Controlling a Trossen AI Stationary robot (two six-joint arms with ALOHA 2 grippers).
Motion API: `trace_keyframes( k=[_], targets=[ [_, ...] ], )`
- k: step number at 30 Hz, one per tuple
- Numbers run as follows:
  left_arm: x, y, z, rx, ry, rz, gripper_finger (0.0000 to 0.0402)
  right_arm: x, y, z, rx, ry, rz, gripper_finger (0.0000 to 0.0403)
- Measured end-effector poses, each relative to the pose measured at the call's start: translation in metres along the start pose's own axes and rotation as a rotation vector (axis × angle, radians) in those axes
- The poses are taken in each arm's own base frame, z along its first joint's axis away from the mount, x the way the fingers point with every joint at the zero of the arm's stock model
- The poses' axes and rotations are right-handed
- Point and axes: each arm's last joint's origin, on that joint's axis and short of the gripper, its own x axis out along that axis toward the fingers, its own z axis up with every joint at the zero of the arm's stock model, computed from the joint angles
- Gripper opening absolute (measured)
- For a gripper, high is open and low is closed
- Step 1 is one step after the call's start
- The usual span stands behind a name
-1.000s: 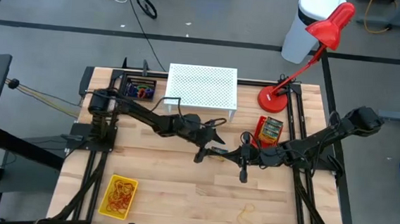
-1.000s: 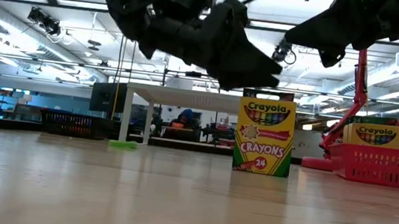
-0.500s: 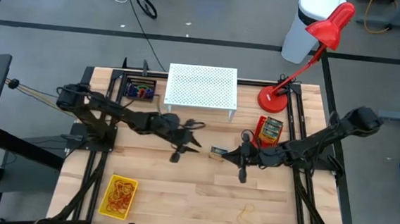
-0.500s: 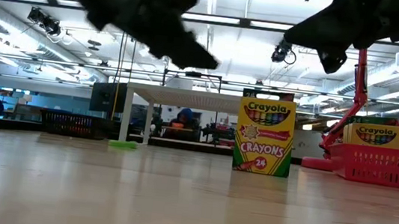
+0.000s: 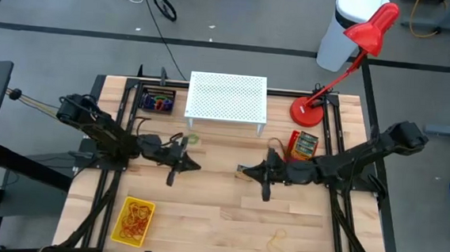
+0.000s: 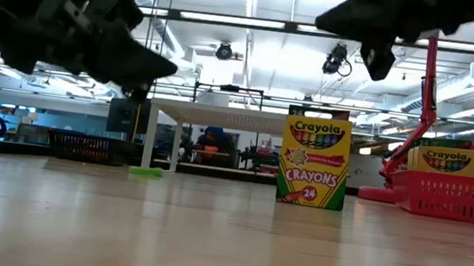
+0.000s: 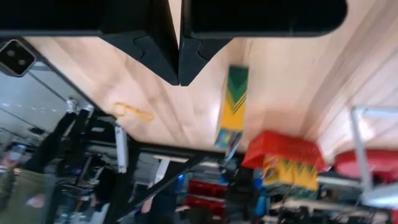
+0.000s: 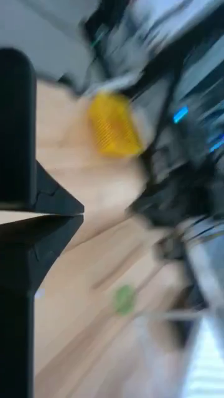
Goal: Pick & Place Office Desk Supplies
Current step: Put the box yellow crayon into the red bin
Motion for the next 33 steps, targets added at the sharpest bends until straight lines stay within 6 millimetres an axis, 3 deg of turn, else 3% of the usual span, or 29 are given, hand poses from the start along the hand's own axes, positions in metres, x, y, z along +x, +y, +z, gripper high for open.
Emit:
trace_keyframes(
  k=[6,10,16,20,26,33],
  targets=[
    [-0.001,0.001,-0.003,-0.006,0.024,0.041,0.0013,0.011,0.000,0.028,0.019,0.409,-0.292,0.0081],
    [0.000,0.001,-0.002,-0.007,0.015,0.046,0.0013,0.021,0.014,0.047,-0.059,0.499,-0.324,0.0136],
    [0.000,0.001,0.000,-0.009,-0.002,0.049,0.0014,0.052,0.014,0.039,-0.190,0.708,-0.339,0.0205],
    [0.000,0.001,-0.001,-0.006,0.006,0.049,0.0014,0.058,0.010,0.041,-0.227,0.794,-0.409,0.0238],
    [0.000,0.001,-0.001,0.001,0.007,0.049,0.0014,0.062,0.003,0.048,-0.208,0.793,-0.392,0.0259],
    [0.000,0.001,-0.002,0.001,0.010,0.049,0.0014,0.082,-0.009,0.031,-0.164,0.849,-0.305,0.0253]
  ],
)
